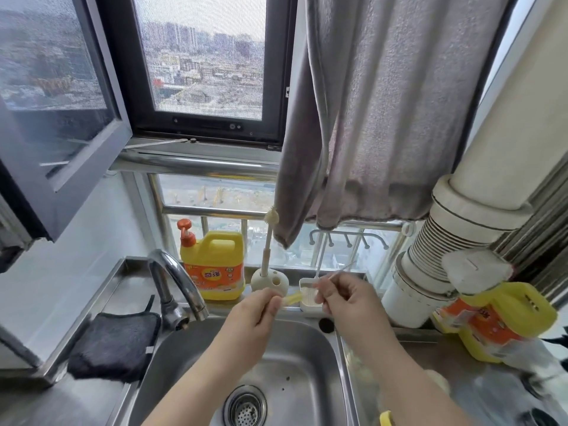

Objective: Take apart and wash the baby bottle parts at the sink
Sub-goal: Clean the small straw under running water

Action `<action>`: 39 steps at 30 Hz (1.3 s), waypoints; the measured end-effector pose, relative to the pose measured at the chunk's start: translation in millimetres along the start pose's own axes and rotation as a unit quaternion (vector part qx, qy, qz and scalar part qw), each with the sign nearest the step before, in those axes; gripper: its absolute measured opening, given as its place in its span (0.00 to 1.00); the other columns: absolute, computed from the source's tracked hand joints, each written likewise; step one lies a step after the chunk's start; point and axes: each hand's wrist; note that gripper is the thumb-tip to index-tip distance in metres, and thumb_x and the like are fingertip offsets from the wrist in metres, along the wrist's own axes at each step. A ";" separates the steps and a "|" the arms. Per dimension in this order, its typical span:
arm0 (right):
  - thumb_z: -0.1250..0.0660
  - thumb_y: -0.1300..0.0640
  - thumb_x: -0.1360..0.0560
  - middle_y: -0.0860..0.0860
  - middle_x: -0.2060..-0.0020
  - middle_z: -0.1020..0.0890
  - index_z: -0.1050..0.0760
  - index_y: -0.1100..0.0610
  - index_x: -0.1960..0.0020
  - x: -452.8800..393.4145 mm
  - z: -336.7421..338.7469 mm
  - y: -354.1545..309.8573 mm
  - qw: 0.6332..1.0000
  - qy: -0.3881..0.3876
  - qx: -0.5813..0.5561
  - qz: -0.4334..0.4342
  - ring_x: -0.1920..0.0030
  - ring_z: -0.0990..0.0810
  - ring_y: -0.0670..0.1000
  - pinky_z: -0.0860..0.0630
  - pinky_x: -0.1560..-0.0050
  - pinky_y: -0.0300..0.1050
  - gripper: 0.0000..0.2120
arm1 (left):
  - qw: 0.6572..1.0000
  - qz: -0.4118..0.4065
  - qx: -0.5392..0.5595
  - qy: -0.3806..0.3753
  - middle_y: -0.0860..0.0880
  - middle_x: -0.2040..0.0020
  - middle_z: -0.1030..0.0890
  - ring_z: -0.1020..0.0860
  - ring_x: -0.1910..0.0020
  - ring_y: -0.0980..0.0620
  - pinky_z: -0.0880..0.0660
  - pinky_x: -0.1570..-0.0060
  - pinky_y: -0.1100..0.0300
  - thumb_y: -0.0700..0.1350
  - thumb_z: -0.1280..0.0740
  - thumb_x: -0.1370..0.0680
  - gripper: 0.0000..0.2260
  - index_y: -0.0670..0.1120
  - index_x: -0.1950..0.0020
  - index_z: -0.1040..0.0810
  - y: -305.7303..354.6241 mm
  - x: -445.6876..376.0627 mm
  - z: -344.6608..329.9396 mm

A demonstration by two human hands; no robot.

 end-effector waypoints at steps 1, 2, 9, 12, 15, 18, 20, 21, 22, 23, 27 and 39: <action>0.35 0.58 0.22 0.47 0.71 0.21 0.21 0.54 0.61 4.8 -5.2 0.7 1.000 -0.029 0.010 -0.003 0.71 0.27 0.44 0.29 0.64 0.41 0.10 | 1.000 0.002 0.014 -0.003 0.54 0.65 0.27 0.29 0.65 0.62 0.34 0.64 0.69 0.46 0.39 0.19 0.05 0.53 0.54 0.29 1.1 0.8 -0.6; 0.35 0.58 0.22 0.47 0.72 0.21 0.21 0.54 0.61 6.0 -6.0 -0.7 0.999 -0.037 0.012 -0.003 0.70 0.27 0.44 0.29 0.65 0.41 0.10 | 1.000 0.001 0.024 -0.006 0.54 0.66 0.29 0.30 0.68 0.61 0.34 0.65 0.69 0.45 0.38 0.20 0.03 0.51 0.53 0.29 2.1 2.2 -1.4; 0.36 0.58 0.22 0.47 0.72 0.20 0.21 0.57 0.60 -3.9 3.8 -8.1 1.000 -0.003 -0.019 -0.004 0.71 0.27 0.42 0.28 0.65 0.36 0.09 | 1.000 0.016 0.006 -0.001 0.52 0.62 0.24 0.28 0.62 0.59 0.34 0.61 0.70 0.44 0.39 0.19 0.08 0.55 0.57 0.30 2.8 3.9 4.3; 0.36 0.59 0.22 0.48 0.71 0.21 0.21 0.59 0.59 -1.2 1.6 -7.7 1.000 -0.018 -0.018 -0.005 0.71 0.27 0.42 0.28 0.66 0.34 0.09 | 1.000 0.013 -0.016 -0.004 0.50 0.60 0.25 0.29 0.61 0.59 0.34 0.59 0.70 0.42 0.41 0.19 0.11 0.57 0.58 0.30 3.2 3.9 3.6; 0.37 0.60 0.21 0.48 0.73 0.22 0.21 0.59 0.59 -11.1 13.8 -11.6 0.996 0.066 -0.061 0.006 0.73 0.29 0.41 0.29 0.68 0.31 0.10 | 1.000 0.008 -0.013 0.010 0.55 0.64 0.28 0.29 0.63 0.66 0.34 0.62 0.71 0.42 0.42 0.18 0.08 0.51 0.54 0.27 6.5 3.1 4.3; 0.35 0.59 0.22 0.49 0.71 0.21 0.21 0.55 0.61 -0.9 0.0 -5.9 1.000 -0.023 -0.005 0.013 0.71 0.28 0.43 0.29 0.66 0.36 0.10 | 1.000 -0.001 0.006 -0.003 0.55 0.68 0.31 0.31 0.70 0.63 0.36 0.68 0.69 0.45 0.41 0.18 0.03 0.50 0.50 0.29 6.5 1.9 2.0; 0.35 0.59 0.22 0.49 0.71 0.21 0.21 0.55 0.61 2.5 -2.3 -7.5 0.999 -0.037 0.008 0.011 0.71 0.27 0.43 0.29 0.65 0.37 0.10 | 1.000 -0.013 0.018 -0.020 0.54 0.70 0.33 0.34 0.73 0.59 0.37 0.71 0.68 0.45 0.40 0.19 0.02 0.52 0.51 0.31 6.8 3.8 0.7; 0.35 0.59 0.22 0.48 0.71 0.21 0.21 0.56 0.60 -2.3 3.0 -8.9 1.000 -0.002 -0.002 0.010 0.71 0.27 0.42 0.28 0.65 0.36 0.09 | 0.999 -0.015 0.016 -0.027 0.53 0.71 0.33 0.35 0.73 0.58 0.37 0.71 0.67 0.45 0.40 0.19 0.03 0.52 0.52 0.31 6.0 5.0 0.5; 0.36 0.59 0.22 0.48 0.71 0.21 0.21 0.57 0.60 -7.4 10.8 -11.7 0.999 0.045 -0.025 0.011 0.72 0.27 0.41 0.28 0.66 0.33 0.09 | 0.999 -0.012 0.013 -0.027 0.53 0.71 0.32 0.35 0.73 0.58 0.37 0.71 0.67 0.45 0.40 0.19 0.04 0.51 0.53 0.31 5.2 5.7 1.1; 0.37 0.60 0.22 0.48 0.72 0.21 0.21 0.58 0.59 -11.2 17.1 -13.5 0.996 0.077 -0.049 0.014 0.72 0.28 0.41 0.28 0.66 0.32 0.09 | 1.000 -0.005 0.011 -0.024 0.53 0.72 0.31 0.34 0.73 0.59 0.36 0.70 0.68 0.45 0.40 0.19 0.04 0.51 0.54 0.30 3.6 5.9 1.9; 0.36 0.58 0.22 0.47 0.72 0.21 0.21 0.56 0.60 -1.1 3.6 -7.0 1.000 -0.012 0.002 0.006 0.72 0.28 0.41 0.29 0.66 0.33 0.09 | 1.000 -0.001 -0.003 -0.003 0.57 0.70 0.27 0.31 0.69 0.60 0.37 0.67 0.67 0.45 0.41 0.18 0.13 0.57 0.61 0.30 -1.2 3.1 2.0; 0.36 0.58 0.22 0.47 0.72 0.21 0.21 0.57 0.60 -9.1 14.4 -6.6 0.999 0.030 -0.017 -0.003 0.72 0.28 0.41 0.29 0.66 0.31 0.10 | 0.998 -0.045 -0.039 -0.014 0.61 0.69 0.27 0.32 0.70 0.58 0.37 0.68 0.68 0.40 0.41 0.20 0.14 0.56 0.63 0.31 -8.7 5.5 1.0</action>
Point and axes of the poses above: each hand's wrist, its own x-axis away from the middle knuckle, its own z-axis out of the back of the hand, y = z × x
